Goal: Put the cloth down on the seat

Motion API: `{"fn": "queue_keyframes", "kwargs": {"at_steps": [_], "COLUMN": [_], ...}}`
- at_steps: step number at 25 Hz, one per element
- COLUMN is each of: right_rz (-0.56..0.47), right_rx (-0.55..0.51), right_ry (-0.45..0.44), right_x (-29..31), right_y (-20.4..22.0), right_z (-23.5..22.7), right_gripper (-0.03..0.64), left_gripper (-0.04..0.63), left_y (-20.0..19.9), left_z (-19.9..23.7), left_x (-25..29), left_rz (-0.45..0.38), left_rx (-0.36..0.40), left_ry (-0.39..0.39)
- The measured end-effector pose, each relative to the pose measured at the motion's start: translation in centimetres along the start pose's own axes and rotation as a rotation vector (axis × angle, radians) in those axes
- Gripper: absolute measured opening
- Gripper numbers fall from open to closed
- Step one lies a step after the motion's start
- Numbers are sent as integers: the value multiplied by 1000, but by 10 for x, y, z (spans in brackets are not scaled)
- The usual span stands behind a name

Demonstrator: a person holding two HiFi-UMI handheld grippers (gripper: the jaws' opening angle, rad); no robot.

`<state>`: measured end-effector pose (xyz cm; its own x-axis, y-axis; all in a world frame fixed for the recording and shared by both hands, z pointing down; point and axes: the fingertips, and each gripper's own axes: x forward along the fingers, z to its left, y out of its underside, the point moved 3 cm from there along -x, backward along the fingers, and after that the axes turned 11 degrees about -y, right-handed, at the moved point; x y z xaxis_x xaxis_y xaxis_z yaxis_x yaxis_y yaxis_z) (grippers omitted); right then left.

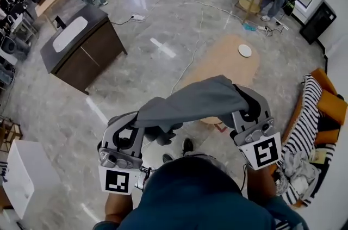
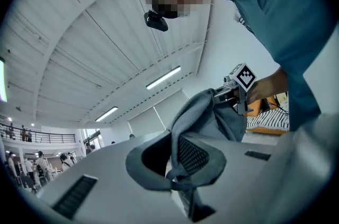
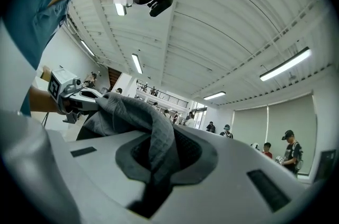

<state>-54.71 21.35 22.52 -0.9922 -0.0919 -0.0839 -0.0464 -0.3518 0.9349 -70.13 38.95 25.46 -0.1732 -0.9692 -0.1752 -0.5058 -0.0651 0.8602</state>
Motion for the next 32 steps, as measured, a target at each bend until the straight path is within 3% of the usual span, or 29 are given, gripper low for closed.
{"fn": "queue_keyframes", "kwargs": {"at_steps": [6,12,20,32], "right_rz": [40,43,-15,-40], "right_rx": [15,4,7,32], "right_ry": [54,91,44,-39], "right_x": [-14,-59,-103,-170], "right_y": [-6,-2,1,21], "right_z": [12,22,-13,-57], "right_gripper": [40,40,40,40], "left_gripper": [24,25,25,25], "left_y": [2,-10,-44,-71], "left_z": [-3,-38,-83,-167], "left_x": [-6,-21,-7,7], "left_rz": [-14,-32,-4,53], "left_rx": [-41,-37,12,-6], "left_ry": [50,87,45,-31]}}
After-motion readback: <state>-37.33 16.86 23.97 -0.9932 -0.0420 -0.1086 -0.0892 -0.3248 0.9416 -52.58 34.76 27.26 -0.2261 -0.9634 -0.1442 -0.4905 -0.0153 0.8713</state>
